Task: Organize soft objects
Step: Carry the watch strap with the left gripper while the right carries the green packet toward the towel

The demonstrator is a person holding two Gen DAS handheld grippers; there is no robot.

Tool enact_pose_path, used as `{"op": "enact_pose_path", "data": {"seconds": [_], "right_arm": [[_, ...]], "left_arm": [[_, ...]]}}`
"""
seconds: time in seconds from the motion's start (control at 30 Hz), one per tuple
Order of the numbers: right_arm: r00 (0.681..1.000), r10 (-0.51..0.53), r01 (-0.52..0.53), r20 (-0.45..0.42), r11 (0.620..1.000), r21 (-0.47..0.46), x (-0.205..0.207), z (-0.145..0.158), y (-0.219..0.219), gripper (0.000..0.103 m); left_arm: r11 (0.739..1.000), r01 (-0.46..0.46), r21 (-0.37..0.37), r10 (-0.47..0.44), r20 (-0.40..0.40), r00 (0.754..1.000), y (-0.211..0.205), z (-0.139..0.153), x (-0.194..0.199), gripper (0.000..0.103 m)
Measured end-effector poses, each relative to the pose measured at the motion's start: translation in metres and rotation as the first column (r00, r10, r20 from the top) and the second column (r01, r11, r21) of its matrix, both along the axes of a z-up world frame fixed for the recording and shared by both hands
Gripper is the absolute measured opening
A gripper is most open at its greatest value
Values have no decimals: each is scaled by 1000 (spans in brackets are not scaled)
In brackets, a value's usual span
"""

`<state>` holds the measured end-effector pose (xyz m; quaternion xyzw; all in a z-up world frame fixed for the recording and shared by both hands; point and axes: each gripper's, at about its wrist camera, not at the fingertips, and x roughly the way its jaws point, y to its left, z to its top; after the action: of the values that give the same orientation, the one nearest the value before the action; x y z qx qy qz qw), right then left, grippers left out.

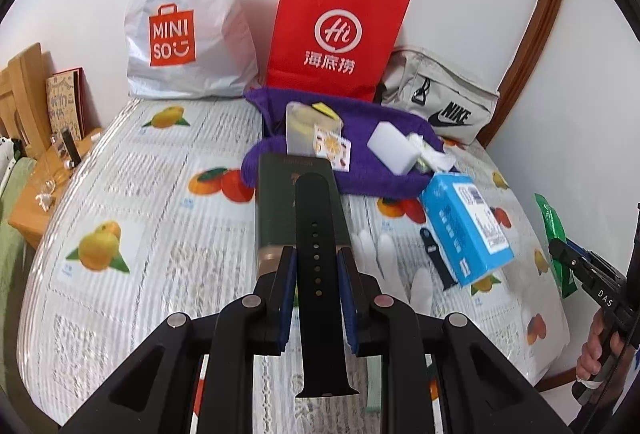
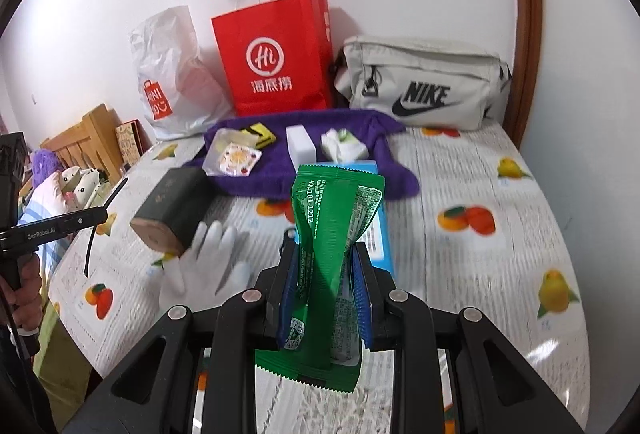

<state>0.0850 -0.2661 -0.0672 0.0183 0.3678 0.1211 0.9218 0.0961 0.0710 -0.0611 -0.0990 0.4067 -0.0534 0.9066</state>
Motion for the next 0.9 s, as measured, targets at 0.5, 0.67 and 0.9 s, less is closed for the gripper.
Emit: {"op": "enact_pose_path", "data": {"seconds": [0.5, 0.67, 0.9], "right_arm": [[1000, 17, -17, -24, 1000, 3, 43, 2, 10, 26], [999, 23, -23, -34, 1000, 1, 63, -2, 12, 26], [999, 18, -17, -40, 1000, 13, 95, -8, 9, 26]], "left_arm": [[1000, -7, 14, 7, -7, 1000, 2, 7, 46, 20], [1000, -2, 21, 2, -13, 1000, -1, 5, 67, 20], [1000, 1, 28, 0, -26, 1000, -3, 1, 96, 20]]}}
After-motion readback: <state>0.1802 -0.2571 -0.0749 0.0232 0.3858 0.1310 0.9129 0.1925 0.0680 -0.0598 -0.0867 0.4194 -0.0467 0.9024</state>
